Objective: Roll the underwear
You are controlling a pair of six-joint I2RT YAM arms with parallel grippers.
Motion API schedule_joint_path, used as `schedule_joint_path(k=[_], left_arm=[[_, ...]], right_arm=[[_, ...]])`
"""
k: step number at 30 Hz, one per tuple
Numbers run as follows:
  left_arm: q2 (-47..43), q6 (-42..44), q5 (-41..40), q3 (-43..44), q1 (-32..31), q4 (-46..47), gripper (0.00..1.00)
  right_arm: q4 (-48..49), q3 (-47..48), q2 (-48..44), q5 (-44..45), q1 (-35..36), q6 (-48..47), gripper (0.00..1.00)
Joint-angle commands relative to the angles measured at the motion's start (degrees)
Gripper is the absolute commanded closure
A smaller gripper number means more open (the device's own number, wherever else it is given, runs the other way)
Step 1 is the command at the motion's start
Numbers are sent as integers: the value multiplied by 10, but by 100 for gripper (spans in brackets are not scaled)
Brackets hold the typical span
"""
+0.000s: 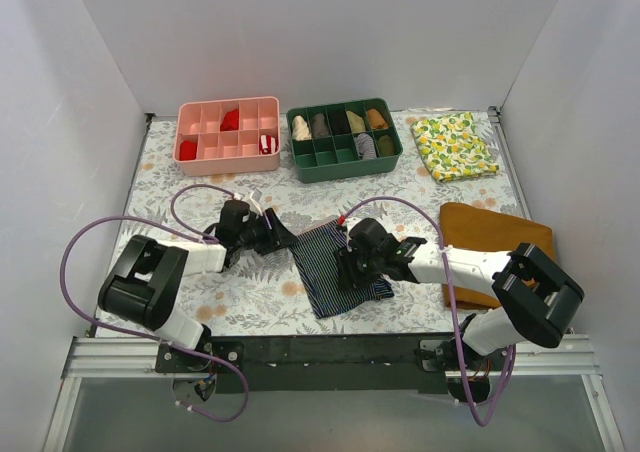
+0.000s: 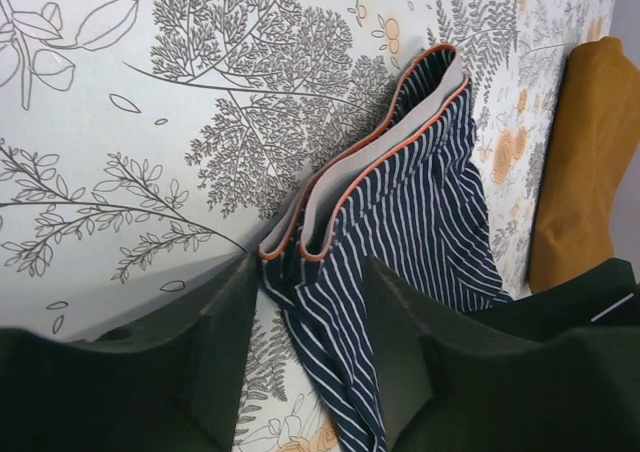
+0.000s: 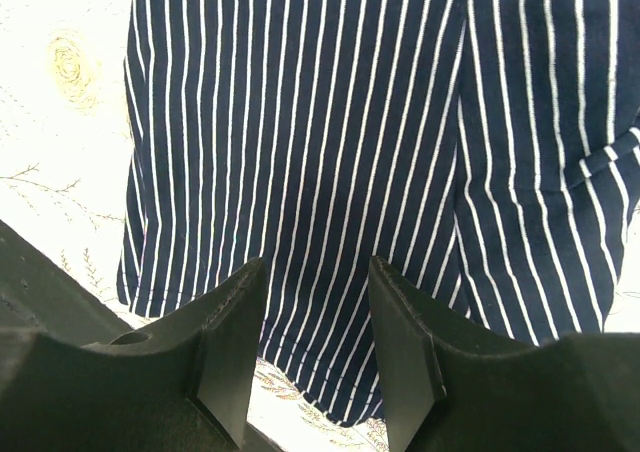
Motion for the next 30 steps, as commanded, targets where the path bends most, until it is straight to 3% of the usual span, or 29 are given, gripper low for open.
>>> schedule_joint_path(k=[1, 2, 11, 14, 18, 23, 27, 30], left_arm=[[36, 9, -13, 2, 1, -28, 61], [44, 13, -13, 7, 1, -34, 66], [31, 11, -25, 16, 1, -55, 80], [34, 16, -25, 31, 1, -70, 90], [39, 21, -21, 49, 1, -85, 94], [43, 20, -11, 64, 1, -90, 91], [43, 19, -10, 67, 1, -89, 70], [48, 18, -6, 68, 1, -88, 66]], right_arm=[[-5, 20, 1, 3, 3, 0, 46], [-5, 20, -1, 3, 2, 1, 47], [1, 13, -4, -5, 3, 7, 46], [1, 13, -5, -7, 3, 4, 46], [5, 16, -19, -6, 6, -2, 43], [1, 20, -29, -2, 9, -3, 42], [-1, 22, -22, -5, 10, -3, 42], [0, 21, -20, -5, 12, -3, 42]])
